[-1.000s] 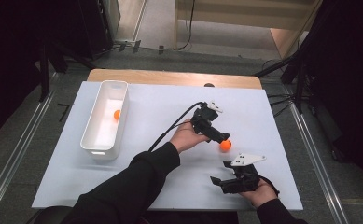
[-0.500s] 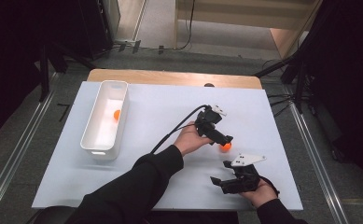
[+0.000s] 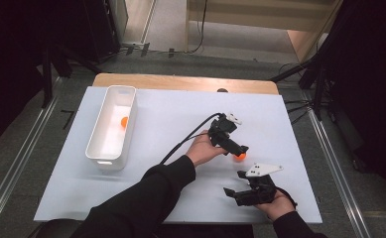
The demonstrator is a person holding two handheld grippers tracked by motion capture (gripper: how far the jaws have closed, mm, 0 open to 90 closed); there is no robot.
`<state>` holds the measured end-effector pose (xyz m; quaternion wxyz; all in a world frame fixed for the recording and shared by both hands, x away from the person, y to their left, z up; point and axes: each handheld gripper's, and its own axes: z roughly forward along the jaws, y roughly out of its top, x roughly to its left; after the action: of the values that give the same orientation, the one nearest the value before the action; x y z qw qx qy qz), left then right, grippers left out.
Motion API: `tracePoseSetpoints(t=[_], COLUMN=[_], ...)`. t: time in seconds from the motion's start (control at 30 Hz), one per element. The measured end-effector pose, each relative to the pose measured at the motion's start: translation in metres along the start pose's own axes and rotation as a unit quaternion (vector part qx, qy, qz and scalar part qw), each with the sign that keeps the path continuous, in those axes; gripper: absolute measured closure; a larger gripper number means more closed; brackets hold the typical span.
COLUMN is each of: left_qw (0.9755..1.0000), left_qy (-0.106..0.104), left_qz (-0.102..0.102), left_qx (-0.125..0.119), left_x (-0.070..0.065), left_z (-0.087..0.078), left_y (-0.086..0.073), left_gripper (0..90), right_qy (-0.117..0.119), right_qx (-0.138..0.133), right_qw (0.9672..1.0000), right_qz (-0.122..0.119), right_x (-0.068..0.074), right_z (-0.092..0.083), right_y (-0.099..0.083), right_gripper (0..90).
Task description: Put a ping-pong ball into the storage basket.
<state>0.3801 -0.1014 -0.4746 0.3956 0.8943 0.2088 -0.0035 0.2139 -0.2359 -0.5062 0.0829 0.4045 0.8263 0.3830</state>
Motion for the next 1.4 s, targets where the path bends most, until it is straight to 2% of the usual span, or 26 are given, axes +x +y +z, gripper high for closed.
tracePoseSetpoints(t=[0.17, 0.27, 0.43, 0.63, 0.83, 0.97, 1.07, 1.2, 1.3, 1.4], left_qw=[1.0000, 0.9999, 0.9999, 0.9999, 0.9994, 0.9994, 0.9989, 0.9988, 0.9992, 0.9990], left_qy=[0.001, 0.003, 0.000, -0.002, 0.005, 0.003, 0.004, 0.005, 0.003, 0.005], left_qz=[0.000, 0.006, 0.010, 0.009, 0.021, 0.022, 0.032, 0.031, 0.027, 0.031], left_qx=[-0.001, 0.009, 0.012, 0.015, 0.027, 0.027, 0.033, 0.037, 0.029, 0.032], left_x=[-0.001, -0.001, -0.002, -0.002, -0.003, -0.004, -0.005, -0.006, -0.006, -0.006], left_z=[0.004, 0.007, 0.012, 0.017, 0.021, 0.024, 0.026, 0.028, 0.030, 0.031], left_y=[-0.002, -0.004, -0.006, -0.009, -0.012, -0.013, -0.015, -0.017, -0.019, -0.022], left_gripper=[0.0, 0.0, 0.0, 0.0, 0.0, 0.0, 0.0, 0.0, 0.0, 0.0], right_qy=[0.000, 0.000, 0.002, 0.002, 0.002, 0.002, 0.002, 0.002, 0.003, 0.003], right_qx=[0.000, -0.001, 0.001, 0.002, 0.002, 0.002, 0.002, 0.002, 0.002, 0.002], right_qw=[1.0000, 1.0000, 1.0000, 1.0000, 1.0000, 1.0000, 1.0000, 1.0000, 1.0000, 1.0000], right_qz=[0.000, 0.000, 0.000, -0.001, -0.001, 0.000, -0.001, -0.001, -0.002, 0.000], right_x=[0.000, 0.000, 0.000, 0.001, 0.001, 0.001, 0.001, 0.000, 0.001, 0.001], right_z=[0.000, 0.000, 0.000, 0.000, 0.000, 0.000, 0.000, 0.000, 0.000, 0.000], right_y=[0.000, 0.000, 0.000, 0.000, 0.000, 0.000, 0.000, 0.000, 0.000, 0.000], right_gripper=[16.8, 16.8, 16.8, 16.8, 16.8, 16.8, 16.8, 16.8, 16.8, 16.8])
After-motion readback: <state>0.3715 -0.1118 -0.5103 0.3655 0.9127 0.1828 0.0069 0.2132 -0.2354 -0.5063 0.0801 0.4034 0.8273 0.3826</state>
